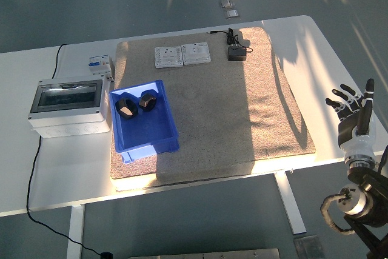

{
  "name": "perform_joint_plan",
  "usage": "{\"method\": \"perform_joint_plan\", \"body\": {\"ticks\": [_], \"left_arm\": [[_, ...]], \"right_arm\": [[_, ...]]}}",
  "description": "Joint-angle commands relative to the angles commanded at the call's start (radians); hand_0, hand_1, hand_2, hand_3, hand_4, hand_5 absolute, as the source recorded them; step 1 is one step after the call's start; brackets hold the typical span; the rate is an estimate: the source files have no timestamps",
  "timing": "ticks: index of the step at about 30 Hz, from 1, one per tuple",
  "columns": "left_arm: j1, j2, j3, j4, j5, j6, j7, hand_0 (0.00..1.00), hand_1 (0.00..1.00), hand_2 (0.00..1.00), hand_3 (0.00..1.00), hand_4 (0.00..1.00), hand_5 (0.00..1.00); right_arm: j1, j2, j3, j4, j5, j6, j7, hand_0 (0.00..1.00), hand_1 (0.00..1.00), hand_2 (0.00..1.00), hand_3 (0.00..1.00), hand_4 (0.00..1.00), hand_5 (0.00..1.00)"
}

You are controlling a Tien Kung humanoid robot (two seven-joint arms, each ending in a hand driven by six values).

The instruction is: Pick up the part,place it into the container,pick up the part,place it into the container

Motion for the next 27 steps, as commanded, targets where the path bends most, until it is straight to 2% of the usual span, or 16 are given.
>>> {"method": "perform_joint_plan", "body": {"ticks": [4, 5, 9, 10, 16, 17, 21, 22, 27], "left_arm": [[-0.003, 0.001, -0.006, 0.000, 0.002, 0.001, 0.005, 0.671, 0.656, 0.703, 0.671, 0.736, 0.795], [-0.003, 0.001, -0.008, 0.000, 0.003, 0.001, 0.005, 0.671, 0.656, 0.700, 0.670, 0.736, 0.792], [-0.002, -0.003, -0.010, 0.000, 0.005, 0.001, 0.005, 0.671, 0.656, 0.700, 0.670, 0.736, 0.792], [-0.002, -0.004, -0.011, 0.000, 0.006, 0.001, 0.006, 0.671, 0.656, 0.699, 0.669, 0.735, 0.786], [-0.002, -0.006, -0.014, 0.000, 0.010, 0.001, 0.005, 0.671, 0.657, 0.699, 0.667, 0.732, 0.784], [-0.002, -0.007, -0.014, 0.000, 0.010, 0.000, 0.005, 0.671, 0.657, 0.699, 0.667, 0.732, 0.784], [-0.003, -0.008, -0.014, 0.000, 0.011, 0.000, 0.005, 0.671, 0.657, 0.699, 0.667, 0.732, 0.784], [-0.003, -0.008, -0.014, 0.000, 0.012, 0.000, 0.004, 0.671, 0.656, 0.699, 0.666, 0.732, 0.783], [-0.005, -0.008, -0.013, 0.000, 0.012, 0.000, 0.003, 0.671, 0.656, 0.699, 0.666, 0.732, 0.783]], "right_arm": [[-0.003, 0.003, 0.014, 0.003, -0.007, -0.001, 0.000, 0.658, 0.280, 0.396, 0.484, 0.931, 0.807], [-0.004, 0.004, 0.025, 0.004, -0.016, -0.002, 0.000, 0.624, 0.239, 0.329, 0.399, 0.895, 0.764], [-0.002, 0.005, 0.092, 0.014, -0.045, -0.005, 0.000, 0.624, 0.239, 0.329, 0.399, 0.895, 0.764], [-0.001, 0.003, 0.101, 0.016, -0.049, -0.006, 0.000, 0.594, 0.210, 0.279, 0.331, 0.866, 0.738], [0.003, -0.002, 0.136, 0.026, -0.055, -0.007, 0.000, 0.594, 0.210, 0.279, 0.331, 0.866, 0.738], [0.003, 0.000, 0.136, 0.027, -0.053, -0.008, 0.000, 0.421, 0.141, 0.223, 0.260, 0.882, 0.772], [0.002, 0.007, 0.128, 0.031, -0.036, -0.024, 0.000, 0.421, 0.141, 0.223, 0.260, 0.882, 0.772], [0.003, 0.007, 0.126, 0.033, -0.036, -0.030, 0.000, 0.215, 0.045, 0.143, 0.182, 0.855, 0.772], [0.006, 0.002, 0.126, 0.062, -0.090, -0.069, 0.000, 0.215, 0.045, 0.143, 0.182, 0.855, 0.772]]}}
